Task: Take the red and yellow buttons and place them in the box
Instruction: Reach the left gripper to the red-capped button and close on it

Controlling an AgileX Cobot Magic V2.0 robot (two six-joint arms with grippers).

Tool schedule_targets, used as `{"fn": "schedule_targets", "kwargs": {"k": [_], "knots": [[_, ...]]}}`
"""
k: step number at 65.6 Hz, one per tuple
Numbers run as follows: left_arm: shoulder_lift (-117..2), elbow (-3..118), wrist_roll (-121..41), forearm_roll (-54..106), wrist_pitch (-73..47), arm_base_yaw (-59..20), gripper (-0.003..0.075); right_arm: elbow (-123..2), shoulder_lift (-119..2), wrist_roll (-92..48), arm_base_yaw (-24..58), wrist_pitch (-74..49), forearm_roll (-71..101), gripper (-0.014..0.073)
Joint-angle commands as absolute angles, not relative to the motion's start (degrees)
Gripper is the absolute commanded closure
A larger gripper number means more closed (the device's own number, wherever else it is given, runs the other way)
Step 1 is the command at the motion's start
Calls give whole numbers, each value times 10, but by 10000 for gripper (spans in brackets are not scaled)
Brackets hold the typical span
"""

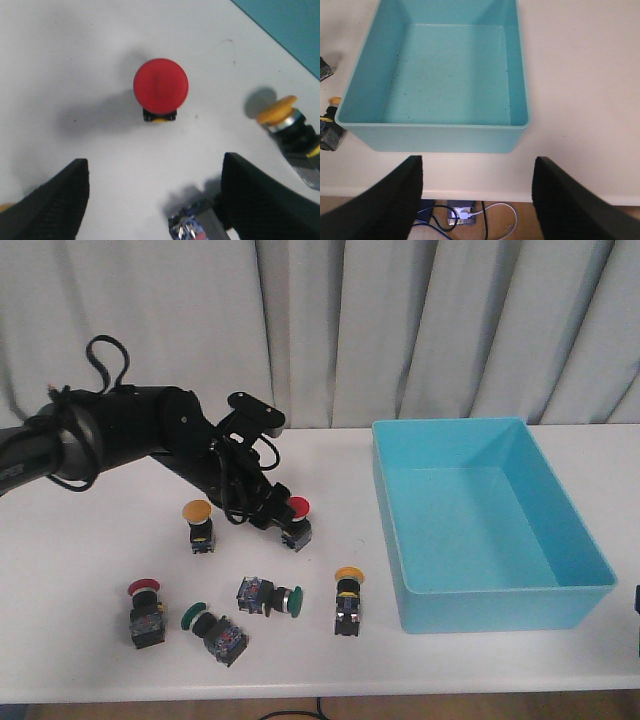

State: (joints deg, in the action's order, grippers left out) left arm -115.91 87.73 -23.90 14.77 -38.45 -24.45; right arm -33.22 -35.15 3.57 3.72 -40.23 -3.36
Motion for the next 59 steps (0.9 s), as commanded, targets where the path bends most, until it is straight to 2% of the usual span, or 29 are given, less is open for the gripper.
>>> {"fn": "schedule_targets", "kwargs": {"k": [1,20,43,50,59], "knots": [[-1169,942,-230,155,-380,-247,187,-351,-356,34,36,-370,-38,141],[-1247,1026,-235,198,-395,-247,187,-351,-356,34,36,-370,-38,141],[-1279,1037,-290,229,-387,-247,191,-351,-356,34,36,-370,-39,141],[-1279,1037,-290,230,-376,-247,237,-351,-356,34,36,-370,-39,141],[-1279,1037,-290,230,-361,-247,345,-351,-356,34,36,-370,-39,141]]}}
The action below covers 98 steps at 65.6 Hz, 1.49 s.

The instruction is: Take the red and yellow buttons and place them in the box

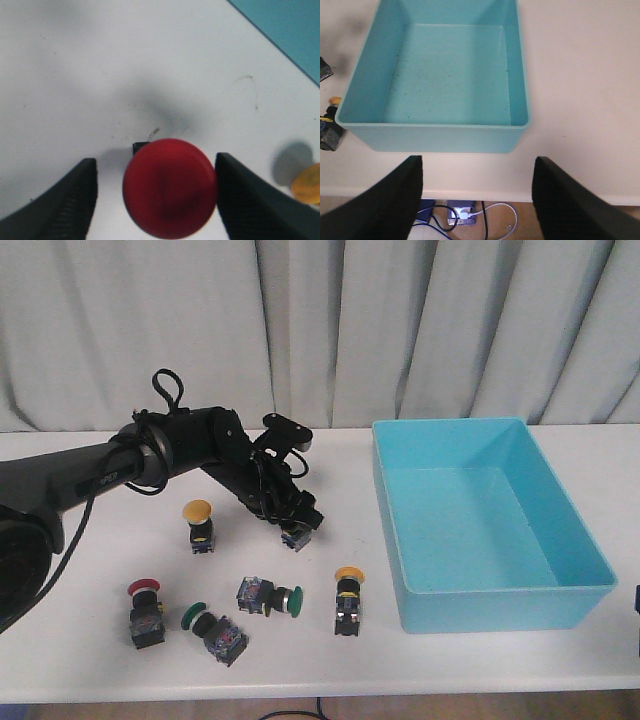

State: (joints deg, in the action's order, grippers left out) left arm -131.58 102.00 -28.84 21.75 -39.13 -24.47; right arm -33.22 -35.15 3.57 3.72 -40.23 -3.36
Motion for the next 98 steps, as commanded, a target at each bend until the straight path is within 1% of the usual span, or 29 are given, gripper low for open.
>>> {"fn": "schedule_targets", "kwargs": {"k": [1,12,21,30,44,49,57,65,78,88,98], "knots": [[-1279,1037,-290,230,-361,-247,357,-351,-356,34,36,-370,-39,141],[-1277,1037,-290,230,-367,-247,474,-351,-356,34,36,-370,-39,141],[-1260,1037,-288,230,-385,-247,533,-351,-356,34,36,-370,-39,141],[-1218,1037,-285,230,-431,-245,555,-351,-356,34,36,-370,-39,141],[-1114,1025,-284,250,-495,-226,553,-351,-356,34,36,-370,-39,141],[-1069,995,-285,270,-499,-212,554,-351,-356,34,36,-370,-39,141],[-984,908,-290,290,-476,-189,554,-351,-356,34,36,-370,-39,141],[-883,805,-291,290,-428,-172,554,-351,-356,34,36,-370,-39,141],[-729,651,-306,297,-354,-171,554,-351,-356,34,36,-370,-38,141],[-653,540,-306,312,-329,-171,554,-351,-356,34,36,-370,-38,141],[-623,472,-320,343,-293,-172,554,-351,-356,34,36,-370,-37,141]]}}
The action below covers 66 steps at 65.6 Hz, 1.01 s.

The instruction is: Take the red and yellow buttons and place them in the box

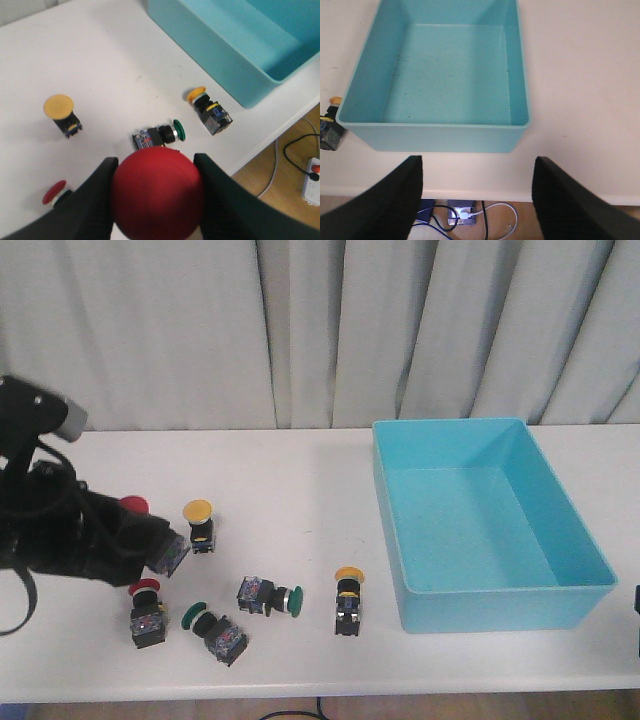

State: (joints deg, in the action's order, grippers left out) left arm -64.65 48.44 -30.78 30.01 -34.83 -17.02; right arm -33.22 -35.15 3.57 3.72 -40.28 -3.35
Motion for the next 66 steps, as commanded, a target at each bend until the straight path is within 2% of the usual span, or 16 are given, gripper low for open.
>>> {"fn": "schedule_targets", "kwargs": {"k": [1,10,24,38,52,66], "knots": [[-623,468,-326,349,-294,-172,554,-351,-356,34,36,-370,-37,141],[-636,466,-426,442,-332,-186,554,-351,-356,34,36,-370,-37,141],[-656,466,-689,701,-424,-195,554,-351,-356,34,36,-374,-37,141],[-659,466,-843,755,-447,-195,554,-352,-356,0,36,-388,-28,141],[-659,466,-862,755,-447,-195,554,-387,-404,-161,36,-420,110,116],[-659,466,-862,755,-447,-195,554,-442,-515,-436,36,-464,313,34]]}}
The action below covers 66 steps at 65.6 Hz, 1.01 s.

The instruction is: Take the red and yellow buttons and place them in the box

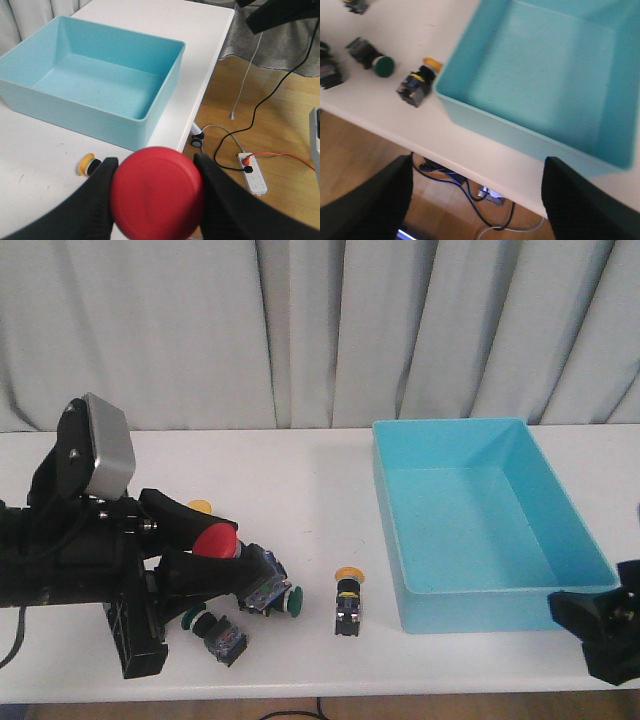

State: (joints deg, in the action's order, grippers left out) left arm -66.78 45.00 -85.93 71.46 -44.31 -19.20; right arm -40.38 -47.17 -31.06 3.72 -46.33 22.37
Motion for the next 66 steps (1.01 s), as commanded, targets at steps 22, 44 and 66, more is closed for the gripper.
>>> {"fn": "schedule_targets", "kwargs": {"k": [22,44,66], "knots": [[-659,466,-862,755,-447,-195,554,-551,-717,-751,44,-581,505,75],[-659,466,-862,755,-447,-195,554,-710,-857,-790,208,-590,451,69],[-659,466,-862,755,-447,-194,554,-834,-951,-790,285,-661,448,32]]}}
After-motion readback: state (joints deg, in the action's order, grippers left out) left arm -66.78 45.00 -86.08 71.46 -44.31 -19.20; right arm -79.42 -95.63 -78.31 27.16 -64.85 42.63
